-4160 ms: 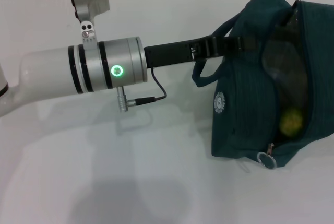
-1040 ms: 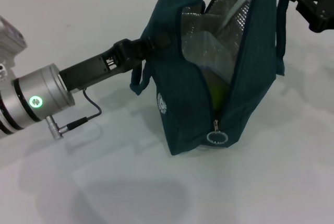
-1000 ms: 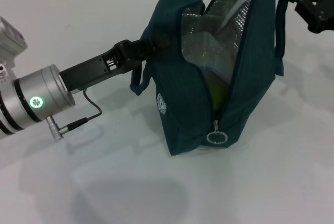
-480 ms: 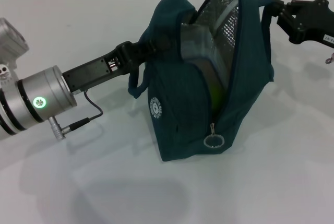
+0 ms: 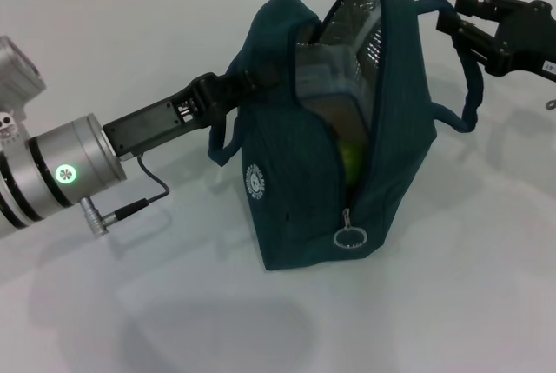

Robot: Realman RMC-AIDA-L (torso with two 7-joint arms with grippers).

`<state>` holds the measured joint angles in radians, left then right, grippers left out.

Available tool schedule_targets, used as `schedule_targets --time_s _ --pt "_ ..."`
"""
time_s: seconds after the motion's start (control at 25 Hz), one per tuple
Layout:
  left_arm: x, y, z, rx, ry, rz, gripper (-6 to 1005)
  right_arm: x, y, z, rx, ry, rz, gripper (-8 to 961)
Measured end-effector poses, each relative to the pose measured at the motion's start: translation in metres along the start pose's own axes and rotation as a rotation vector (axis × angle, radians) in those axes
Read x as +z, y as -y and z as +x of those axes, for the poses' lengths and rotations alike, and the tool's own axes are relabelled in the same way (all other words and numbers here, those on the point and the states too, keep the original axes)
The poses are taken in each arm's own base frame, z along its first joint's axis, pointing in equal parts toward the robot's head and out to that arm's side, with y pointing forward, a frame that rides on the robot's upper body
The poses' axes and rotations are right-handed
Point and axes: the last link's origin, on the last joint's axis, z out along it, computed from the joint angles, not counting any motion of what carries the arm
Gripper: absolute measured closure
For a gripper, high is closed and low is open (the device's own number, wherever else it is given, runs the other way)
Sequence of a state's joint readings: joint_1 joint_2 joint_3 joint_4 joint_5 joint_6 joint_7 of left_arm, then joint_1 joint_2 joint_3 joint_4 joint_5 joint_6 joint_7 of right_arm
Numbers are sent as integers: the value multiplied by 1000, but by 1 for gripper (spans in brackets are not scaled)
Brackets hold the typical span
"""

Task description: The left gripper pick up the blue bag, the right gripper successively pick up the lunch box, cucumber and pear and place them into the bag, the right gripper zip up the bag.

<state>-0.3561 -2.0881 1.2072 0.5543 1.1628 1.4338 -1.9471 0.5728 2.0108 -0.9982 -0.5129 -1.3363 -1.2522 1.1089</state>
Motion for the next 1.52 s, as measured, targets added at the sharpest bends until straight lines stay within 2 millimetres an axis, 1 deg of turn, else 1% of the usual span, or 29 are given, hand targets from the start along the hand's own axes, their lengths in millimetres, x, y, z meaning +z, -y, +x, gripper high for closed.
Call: schedule_targets --time_s 0.04,0.28,0.48,0.64,0.68,0.76,0.84,1.0,1.04,1.24,1.32,1.36,1.4,1.52 --pt "0 0 0 0 -1 1 937 0 0 0 -1 0 0 700" --pt "-4 2 0 0 -8 10 938 -2 -2 -2 1 19 -12 455" --pt "-5 4 0 5 -16 21 938 -10 -3 -3 -7 35 -16 326" --pt "-7 6 -2 -6 -21 27 938 -19 -11 -6 -18 65 -63 297" --pt "-7 6 -2 -6 -21 28 938 -23 -18 -8 -30 81 -109 290" --pt "-7 6 -3 -5 -22 29 938 -26 -25 -8 -47 93 -148 275" --pt "-7 7 -3 -4 -23 30 938 -32 -35 -5 -84 104 -208 261" --pt "-7 7 -3 -4 -23 31 937 -41 -56 5 -128 104 -310 248" --pt "-7 7 -3 -4 -24 31 937 -42 -65 10 -142 96 -352 250" --pt "-8 7 -3 -4 -24 33 937 -43 -91 29 -163 34 -475 253" --pt "-8 7 -3 -4 -25 33 937 -41 -99 37 -166 -14 -523 253" --pt "-8 7 -3 -4 -25 34 937 -41 -99 37 -166 -14 -523 254" --pt "-8 7 -3 -4 -25 35 938 -40 -105 46 -162 -62 -555 254" --pt "-7 8 -3 -3 -26 38 938 -41 -109 53 -157 -81 -572 254"
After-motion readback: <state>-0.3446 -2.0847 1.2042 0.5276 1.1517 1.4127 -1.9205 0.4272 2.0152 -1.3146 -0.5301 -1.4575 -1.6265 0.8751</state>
